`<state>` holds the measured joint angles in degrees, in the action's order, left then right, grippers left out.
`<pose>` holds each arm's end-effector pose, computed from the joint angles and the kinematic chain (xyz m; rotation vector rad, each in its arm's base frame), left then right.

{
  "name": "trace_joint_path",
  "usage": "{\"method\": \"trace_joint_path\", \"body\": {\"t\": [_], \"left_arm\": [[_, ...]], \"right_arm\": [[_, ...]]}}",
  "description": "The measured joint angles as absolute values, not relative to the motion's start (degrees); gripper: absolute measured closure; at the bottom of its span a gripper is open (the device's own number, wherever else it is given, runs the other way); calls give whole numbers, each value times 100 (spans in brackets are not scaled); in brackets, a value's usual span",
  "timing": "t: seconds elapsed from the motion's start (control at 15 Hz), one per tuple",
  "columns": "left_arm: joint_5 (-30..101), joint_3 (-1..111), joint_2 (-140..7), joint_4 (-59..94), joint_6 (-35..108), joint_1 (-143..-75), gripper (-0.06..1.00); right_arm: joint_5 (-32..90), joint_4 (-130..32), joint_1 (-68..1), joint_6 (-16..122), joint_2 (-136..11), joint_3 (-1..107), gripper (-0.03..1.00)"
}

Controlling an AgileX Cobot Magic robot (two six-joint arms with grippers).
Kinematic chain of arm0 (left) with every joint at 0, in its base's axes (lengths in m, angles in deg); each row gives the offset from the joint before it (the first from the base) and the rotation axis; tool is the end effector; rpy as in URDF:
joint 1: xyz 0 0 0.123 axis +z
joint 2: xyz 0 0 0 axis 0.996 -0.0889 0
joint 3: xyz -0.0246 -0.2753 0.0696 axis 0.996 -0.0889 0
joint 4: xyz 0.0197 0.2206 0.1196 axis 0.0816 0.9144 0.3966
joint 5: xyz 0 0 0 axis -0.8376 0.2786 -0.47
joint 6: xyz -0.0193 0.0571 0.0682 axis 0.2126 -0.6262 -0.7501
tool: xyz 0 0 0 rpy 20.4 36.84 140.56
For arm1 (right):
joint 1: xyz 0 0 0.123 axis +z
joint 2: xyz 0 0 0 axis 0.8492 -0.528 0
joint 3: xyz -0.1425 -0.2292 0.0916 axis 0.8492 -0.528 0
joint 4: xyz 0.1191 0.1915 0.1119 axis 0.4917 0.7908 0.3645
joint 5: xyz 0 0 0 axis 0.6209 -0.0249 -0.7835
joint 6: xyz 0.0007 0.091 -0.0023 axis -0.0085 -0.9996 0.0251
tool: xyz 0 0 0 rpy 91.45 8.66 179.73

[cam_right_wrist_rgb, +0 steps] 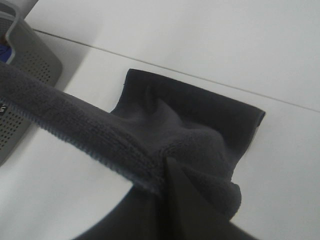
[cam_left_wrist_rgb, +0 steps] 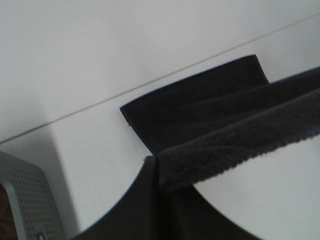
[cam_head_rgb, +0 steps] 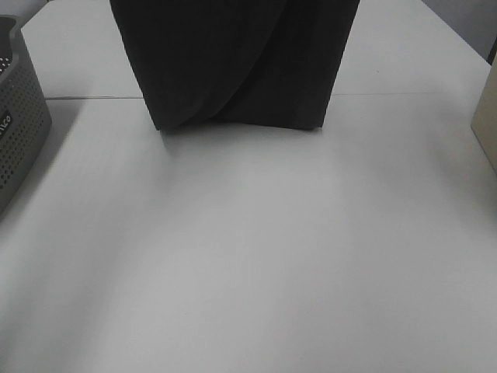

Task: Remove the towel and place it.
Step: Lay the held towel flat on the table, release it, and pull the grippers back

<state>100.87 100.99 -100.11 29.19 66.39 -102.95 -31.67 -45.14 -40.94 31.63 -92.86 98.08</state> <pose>0.3803 -0.1264 0.4413 0.4500 2.3203 -0.1562 0.3622 0.1309 0.4592 -0.4022 2.3002 0.4019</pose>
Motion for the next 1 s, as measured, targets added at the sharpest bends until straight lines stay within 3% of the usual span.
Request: {"method": "trace_joint_path", "body": {"t": [0.27,0.53,1.0], "left_arm": [[10081,8300,-8624,2839,6679,-10501,94],[10064,7320,-7788,2839,6800,-10874,94],[10007,5160,-6436,2283,7229,-11487,94]], "right_arm": [[-3167,-4090,-4094,3163,-8415,8639,95],[-3167,-3998,-4094,3146,-7642,7682,95],[-3156,-3746,-4088,2940,-6141,5087,95]]}}
